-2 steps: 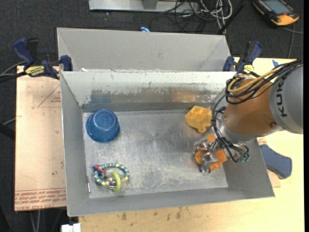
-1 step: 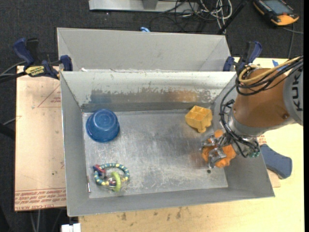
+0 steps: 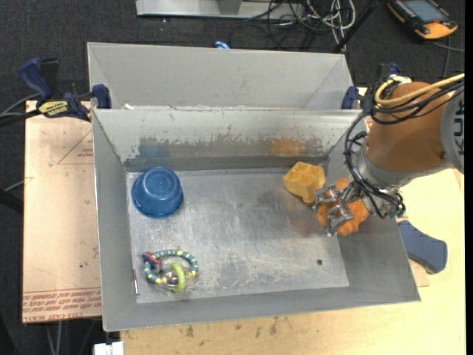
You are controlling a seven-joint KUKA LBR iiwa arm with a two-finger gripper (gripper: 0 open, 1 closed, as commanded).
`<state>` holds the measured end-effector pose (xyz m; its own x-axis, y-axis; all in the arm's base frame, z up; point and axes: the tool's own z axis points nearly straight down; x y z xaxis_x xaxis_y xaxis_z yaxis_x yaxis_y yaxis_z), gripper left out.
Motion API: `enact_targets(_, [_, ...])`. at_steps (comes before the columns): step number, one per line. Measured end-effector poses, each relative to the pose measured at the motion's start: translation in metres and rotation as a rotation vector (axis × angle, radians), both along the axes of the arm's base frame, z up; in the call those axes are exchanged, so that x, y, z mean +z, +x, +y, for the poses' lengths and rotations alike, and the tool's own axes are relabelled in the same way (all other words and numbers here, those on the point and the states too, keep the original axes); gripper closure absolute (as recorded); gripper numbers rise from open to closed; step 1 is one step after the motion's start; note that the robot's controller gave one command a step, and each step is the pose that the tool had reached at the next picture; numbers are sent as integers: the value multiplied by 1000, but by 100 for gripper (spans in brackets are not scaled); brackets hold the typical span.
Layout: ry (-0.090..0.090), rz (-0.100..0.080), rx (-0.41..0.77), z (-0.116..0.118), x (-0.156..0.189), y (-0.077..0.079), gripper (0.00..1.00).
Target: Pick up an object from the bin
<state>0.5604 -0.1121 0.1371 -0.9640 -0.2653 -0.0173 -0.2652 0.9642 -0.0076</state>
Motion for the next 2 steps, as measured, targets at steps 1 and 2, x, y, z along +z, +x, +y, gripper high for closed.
enact_targets(1, [7,31,16,0,8,-13,100])
enact_targets(2, [4,15,-87,-13,138,-5,100])
